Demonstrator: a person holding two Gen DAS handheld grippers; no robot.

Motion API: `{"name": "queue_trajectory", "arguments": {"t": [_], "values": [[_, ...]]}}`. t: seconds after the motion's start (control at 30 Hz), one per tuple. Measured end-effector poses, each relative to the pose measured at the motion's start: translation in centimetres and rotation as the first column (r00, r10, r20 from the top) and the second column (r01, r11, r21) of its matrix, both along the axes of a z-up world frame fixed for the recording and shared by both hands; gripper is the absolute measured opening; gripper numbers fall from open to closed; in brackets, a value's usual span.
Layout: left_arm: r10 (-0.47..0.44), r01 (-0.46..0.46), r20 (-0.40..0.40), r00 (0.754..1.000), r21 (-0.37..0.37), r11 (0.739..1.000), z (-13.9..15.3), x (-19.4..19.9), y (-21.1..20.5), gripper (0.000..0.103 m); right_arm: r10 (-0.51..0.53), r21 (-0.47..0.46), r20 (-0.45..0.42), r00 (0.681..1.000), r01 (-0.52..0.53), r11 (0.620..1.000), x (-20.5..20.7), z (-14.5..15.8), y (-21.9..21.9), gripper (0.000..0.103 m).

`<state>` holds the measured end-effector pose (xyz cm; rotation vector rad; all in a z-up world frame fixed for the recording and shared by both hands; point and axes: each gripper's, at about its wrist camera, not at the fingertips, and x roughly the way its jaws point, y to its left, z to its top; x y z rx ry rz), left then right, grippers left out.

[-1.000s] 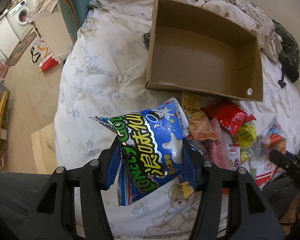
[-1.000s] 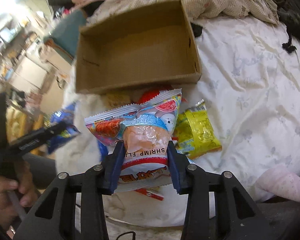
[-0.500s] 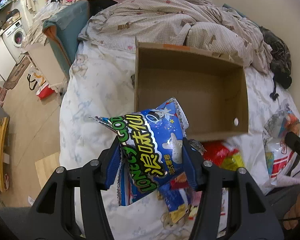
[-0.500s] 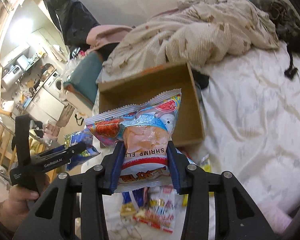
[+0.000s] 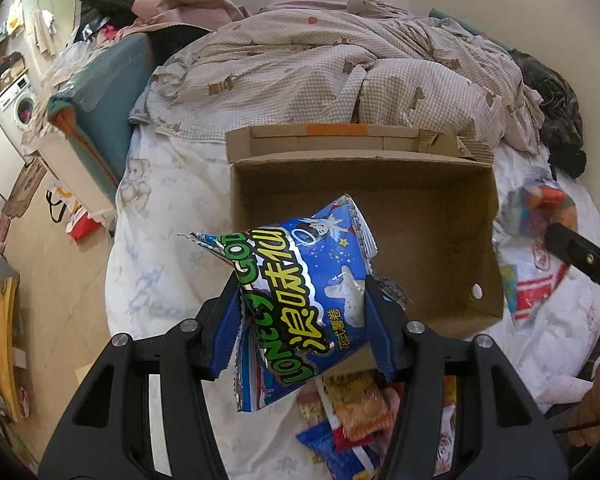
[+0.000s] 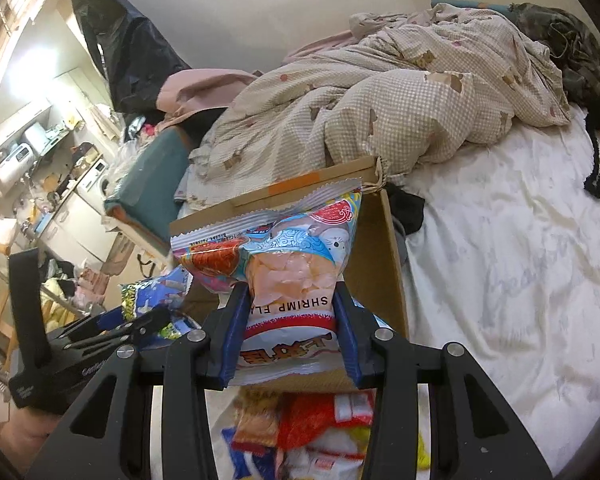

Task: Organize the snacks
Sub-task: 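Lift both held bags and carry them over the cardboard box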

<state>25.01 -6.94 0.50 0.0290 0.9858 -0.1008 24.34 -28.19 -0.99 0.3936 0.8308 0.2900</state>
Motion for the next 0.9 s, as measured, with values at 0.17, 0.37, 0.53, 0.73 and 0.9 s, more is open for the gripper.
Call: {"name": "queue_trajectory", "arguments": {"t": [0.17, 0.37, 0.53, 0.73, 0.9], "values": [[-0.030, 0.030, -0.005, 1.000, 0.004, 1.000, -2.3, 1.3, -0.6, 0.052, -0.008, -0.001, -0.018, 1.000, 0.008, 1.000, 1.8, -2.4, -0.1, 0.043], [-0.027, 0.027, -0.031, 0.999, -0.002, 1.000, -4.5, 2.3, -0.6, 0.052, -0.028, -0.020, -0.058, 0.998, 0.027, 0.999, 2.6, -4.9, 0.0, 0.043], [-0.023, 0.022, -0.028, 0.999, -0.008, 1.000, -5.1, 2.6, -0.5, 0.052, -0.024, -0.050, -0.061, 0.998, 0.021, 0.999, 3.4, -5.3, 0.4, 0.043], [-0.028, 0.028, -0.022, 0.999, 0.003, 1.000, -5.2, 2.6, -0.7, 0.053, -0.015, -0.058, -0.081, 0.997, 0.010, 0.998, 3.7, -5.9, 0.9, 0.043], [-0.019, 0.020, -0.015, 1.000, 0.012, 1.000, -5.4, 2.4, -0.9, 0.054, -0.014, -0.074, -0.090, 0.996, 0.007, 0.997, 3.8, -6.1, 1.2, 0.044]]}}
